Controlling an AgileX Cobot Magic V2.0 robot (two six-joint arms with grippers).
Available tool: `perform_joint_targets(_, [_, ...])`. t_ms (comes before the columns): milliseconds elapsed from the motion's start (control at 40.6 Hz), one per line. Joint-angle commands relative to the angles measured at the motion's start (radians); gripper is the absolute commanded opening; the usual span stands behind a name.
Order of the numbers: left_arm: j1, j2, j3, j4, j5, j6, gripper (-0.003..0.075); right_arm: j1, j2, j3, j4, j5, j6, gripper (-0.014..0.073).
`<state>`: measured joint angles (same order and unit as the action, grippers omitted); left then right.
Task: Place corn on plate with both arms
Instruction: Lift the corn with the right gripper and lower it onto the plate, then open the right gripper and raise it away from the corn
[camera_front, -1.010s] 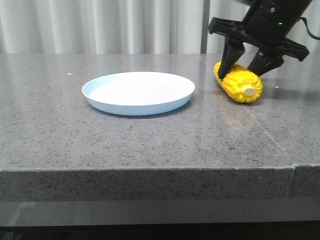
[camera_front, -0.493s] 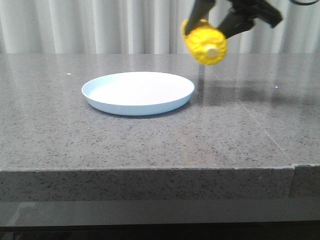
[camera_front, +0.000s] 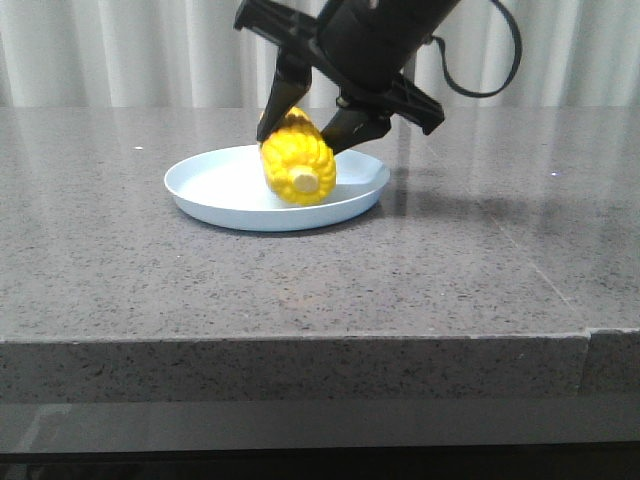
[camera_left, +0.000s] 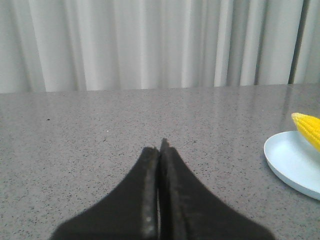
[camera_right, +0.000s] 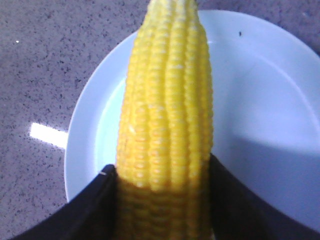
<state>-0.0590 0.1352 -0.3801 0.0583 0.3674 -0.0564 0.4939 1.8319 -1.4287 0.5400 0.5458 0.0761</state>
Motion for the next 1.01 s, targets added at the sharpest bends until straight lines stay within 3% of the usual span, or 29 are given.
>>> perform_joint_targets(0, [0.0, 0.011, -0.026, 0.002, -0.078, -0.002, -0.002, 0.0, -0.042, -0.033, 0.029, -0.055, 0.001, 0.0169])
perform_joint_targets(369, [0.0, 0.011, -0.026, 0.002, -0.078, -0.002, -0.002, -0.001, -0.041, -0.033, 0.029, -0.051, 0.001, 0.0533])
perform_joint_targets(591, [0.0, 0.011, -0.026, 0.002, -0.078, -0.002, -0.002, -0.022, -0.106, -0.036, 0.024, -0.068, 0.0, 0.0546])
perform_joint_targets(739, [0.0, 0.011, -0.026, 0.002, -0.078, -0.002, -0.002, -0.039, -0.14, -0.059, -0.023, -0.008, 0.0, 0.045])
perform_joint_targets(985, [0.0, 0.011, -0.026, 0.002, -0.078, -0.002, -0.002, -0.074, -0.152, -0.097, -0.058, 0.065, 0.0, 0.0071])
